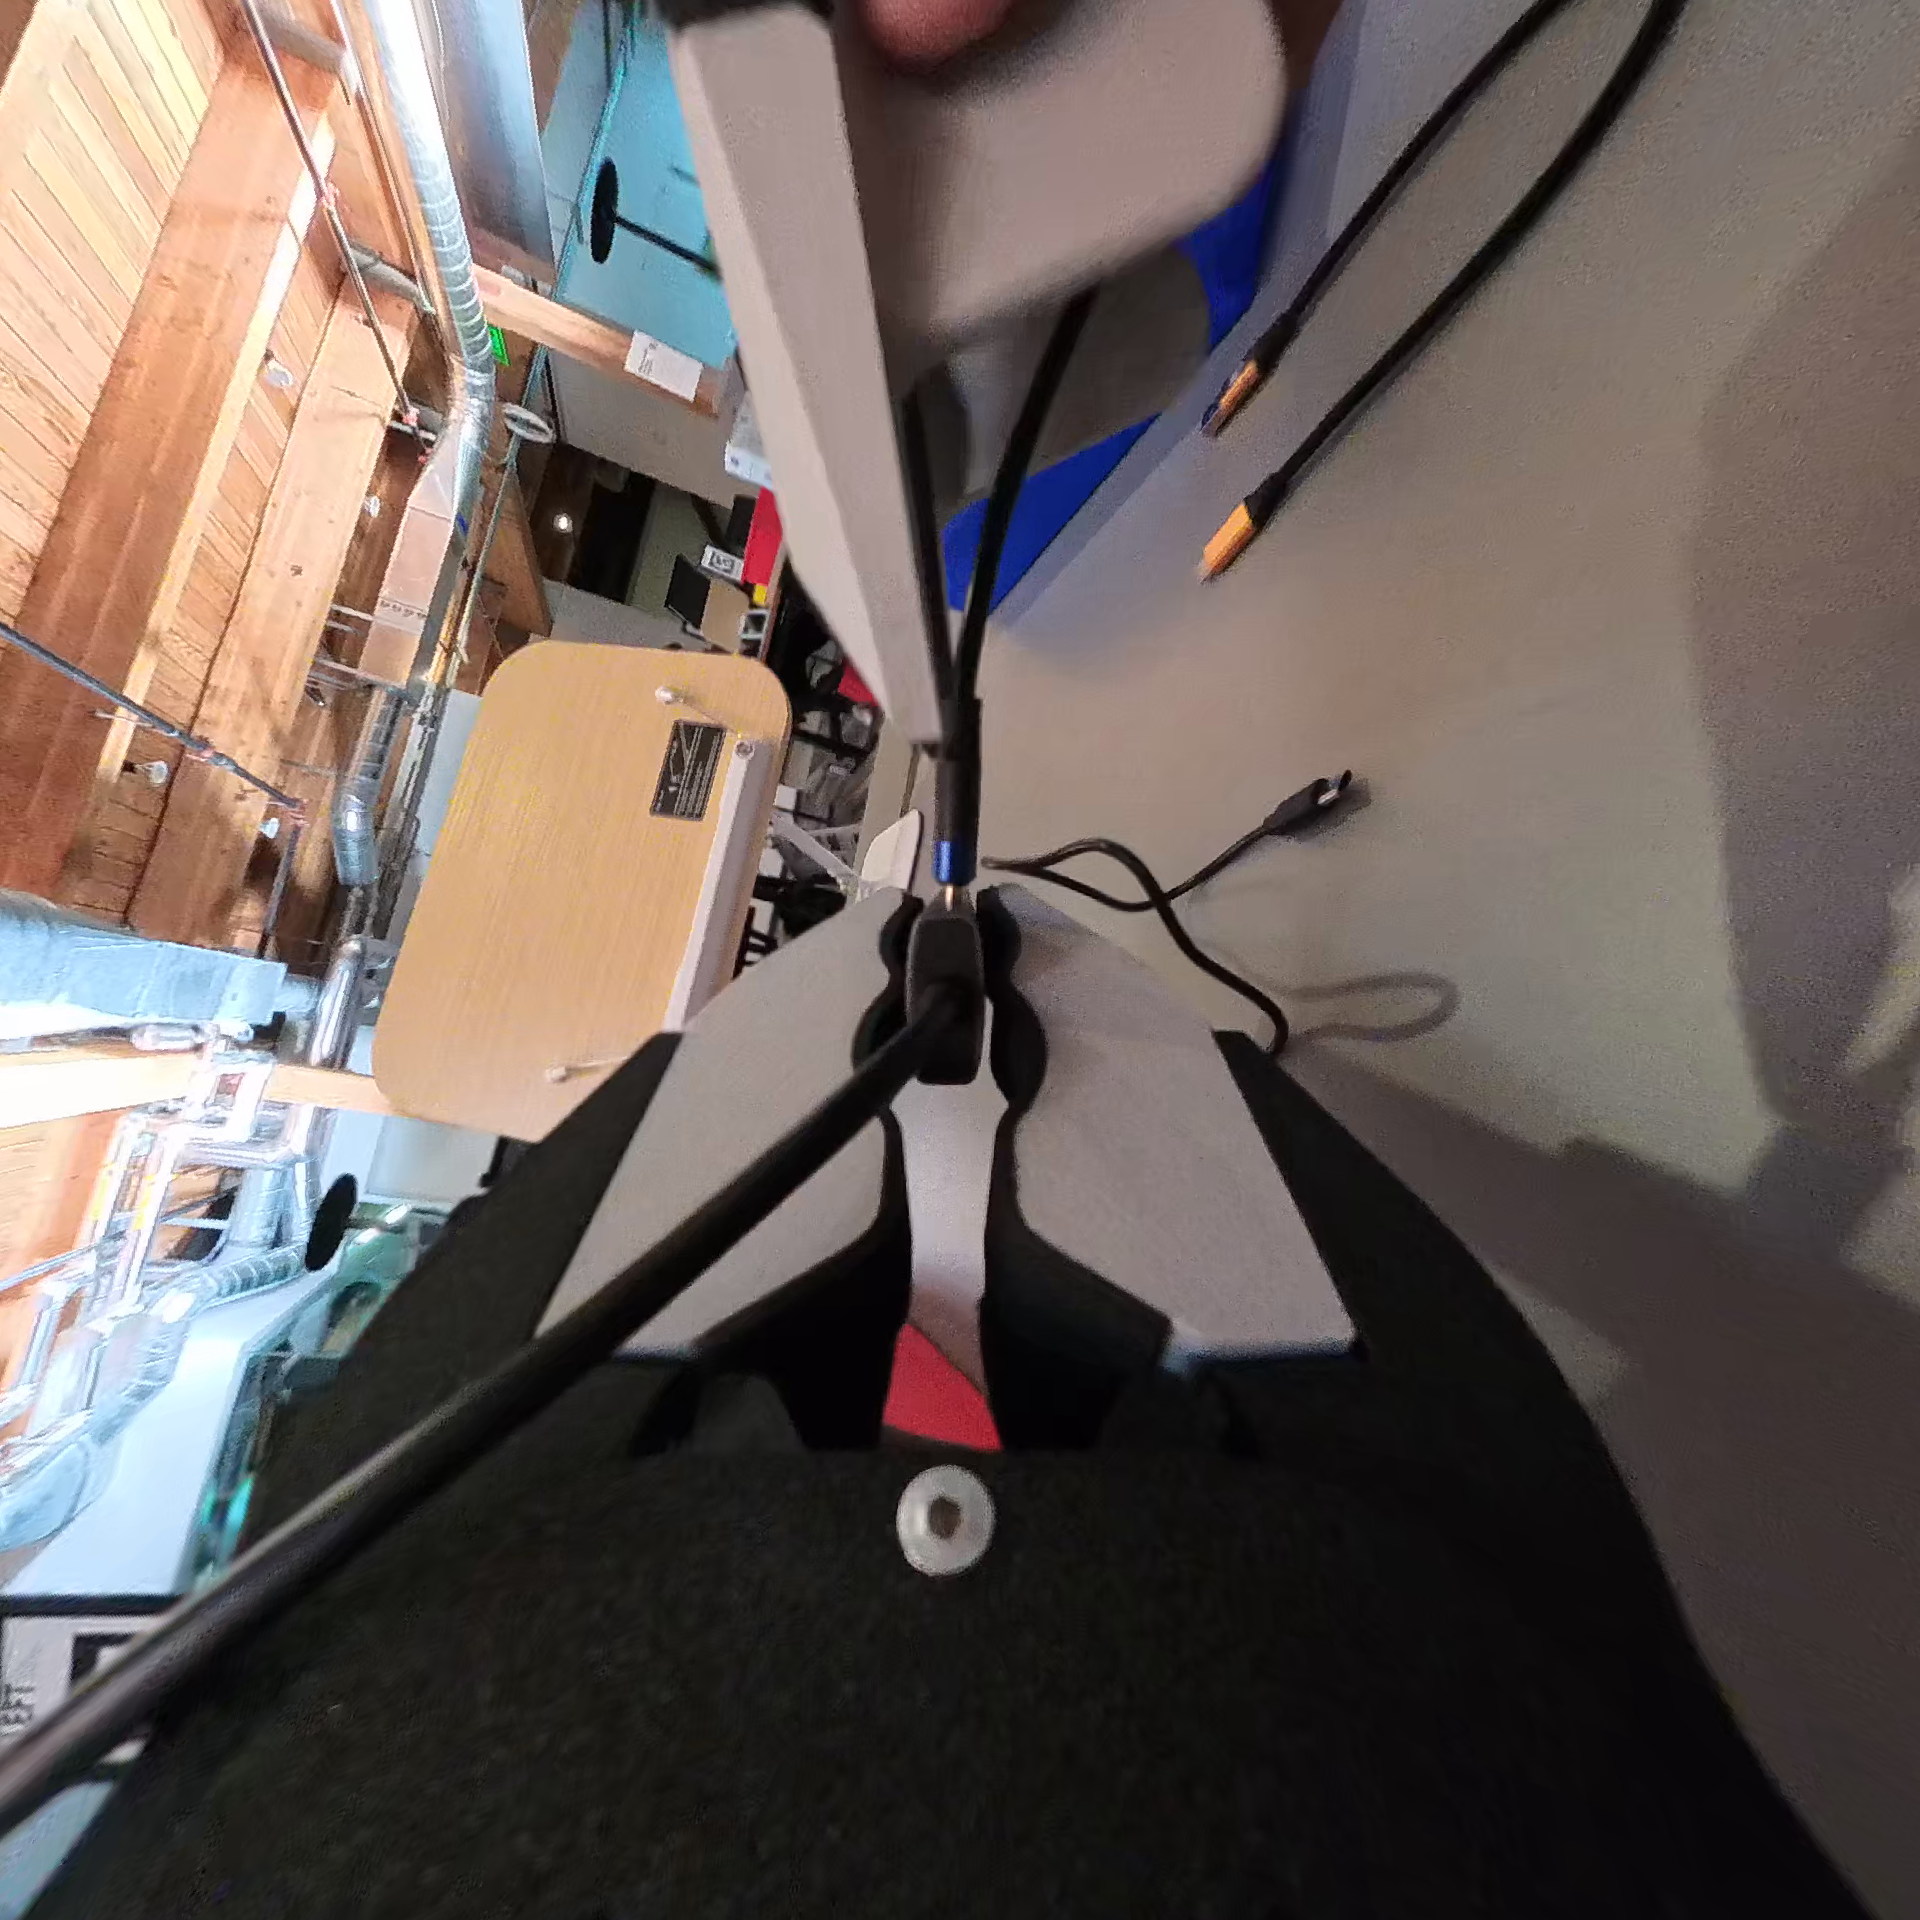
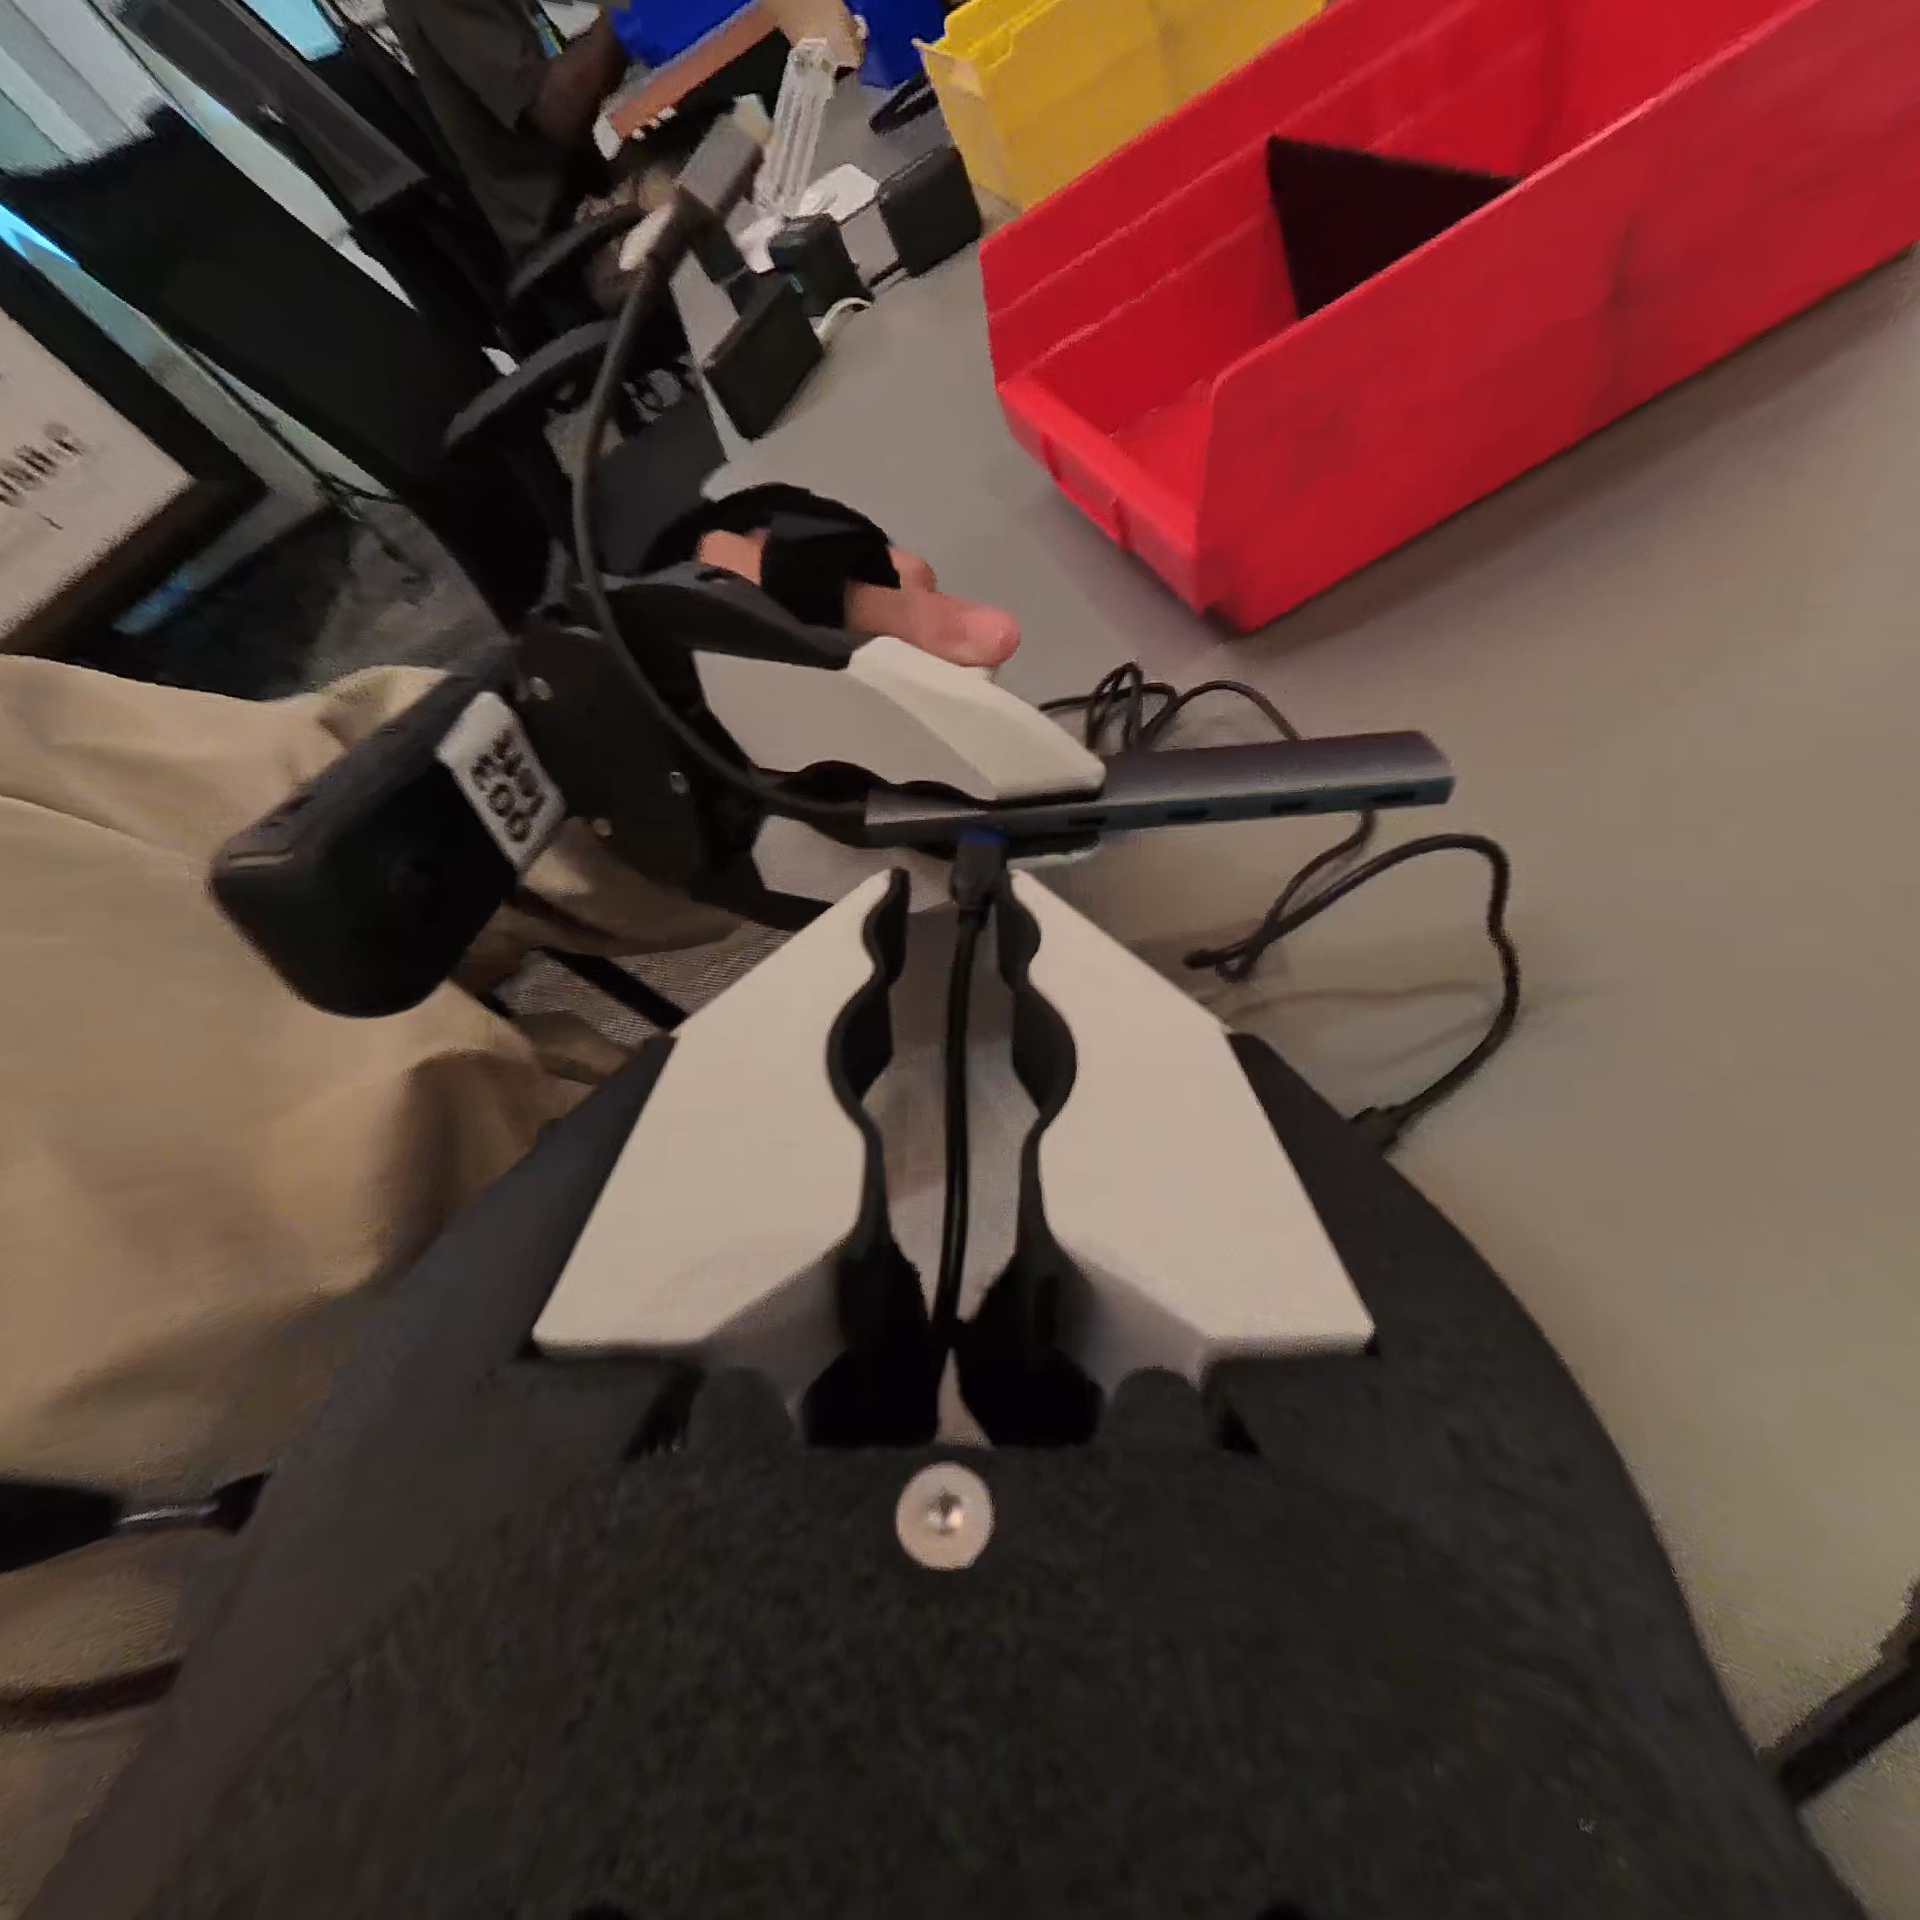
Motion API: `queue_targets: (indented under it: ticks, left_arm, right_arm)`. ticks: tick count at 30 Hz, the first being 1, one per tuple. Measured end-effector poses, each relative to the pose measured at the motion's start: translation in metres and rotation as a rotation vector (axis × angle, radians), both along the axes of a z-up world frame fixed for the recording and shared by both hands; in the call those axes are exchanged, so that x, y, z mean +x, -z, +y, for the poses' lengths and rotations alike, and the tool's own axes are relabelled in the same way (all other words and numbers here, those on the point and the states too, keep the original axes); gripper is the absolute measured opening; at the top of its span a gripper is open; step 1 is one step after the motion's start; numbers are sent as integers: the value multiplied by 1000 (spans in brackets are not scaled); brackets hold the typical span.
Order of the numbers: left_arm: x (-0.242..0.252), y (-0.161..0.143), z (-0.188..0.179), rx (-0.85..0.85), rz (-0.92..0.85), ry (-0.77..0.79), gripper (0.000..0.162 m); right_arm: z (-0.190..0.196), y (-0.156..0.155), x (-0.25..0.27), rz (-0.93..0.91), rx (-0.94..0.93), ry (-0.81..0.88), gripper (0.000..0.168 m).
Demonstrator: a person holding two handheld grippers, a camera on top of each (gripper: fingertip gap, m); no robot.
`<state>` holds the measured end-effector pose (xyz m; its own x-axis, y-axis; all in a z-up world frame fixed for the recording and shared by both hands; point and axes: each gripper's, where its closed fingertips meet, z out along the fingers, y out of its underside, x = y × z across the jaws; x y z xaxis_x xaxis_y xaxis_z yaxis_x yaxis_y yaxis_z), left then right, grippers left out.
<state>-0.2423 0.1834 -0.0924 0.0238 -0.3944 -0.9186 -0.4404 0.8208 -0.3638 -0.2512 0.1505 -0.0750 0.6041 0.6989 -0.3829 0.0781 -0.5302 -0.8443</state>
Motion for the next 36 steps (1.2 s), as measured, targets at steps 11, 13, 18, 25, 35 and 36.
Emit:
queue_targets:
  ticks: [11,13,18,25,35,36]
  left_arm:
    - [-4,0,3,-9,-3,-11,11]
    - [-4,-1,4,-9,-7,-18,10]
    - [-3,-1,4,-7,-2,-39,10]
    - [-2,3,6,-65,10,-90,10]
    - [-3,11,7,-72,47,-130,9]
    - [-3,11,8,-73,47,-137,9]
  right_arm:
    - [6,5,-2,-47,79,16,9]
    - [7,4,-2,-68,103,22,8]
    - [4,4,-5,-66,82,8,7]
    - [11,-1,-4,-106,121,122,8]
    - [11,11,-4,-99,82,121,8]
    - [12,13,-5,-77,74,119,8]
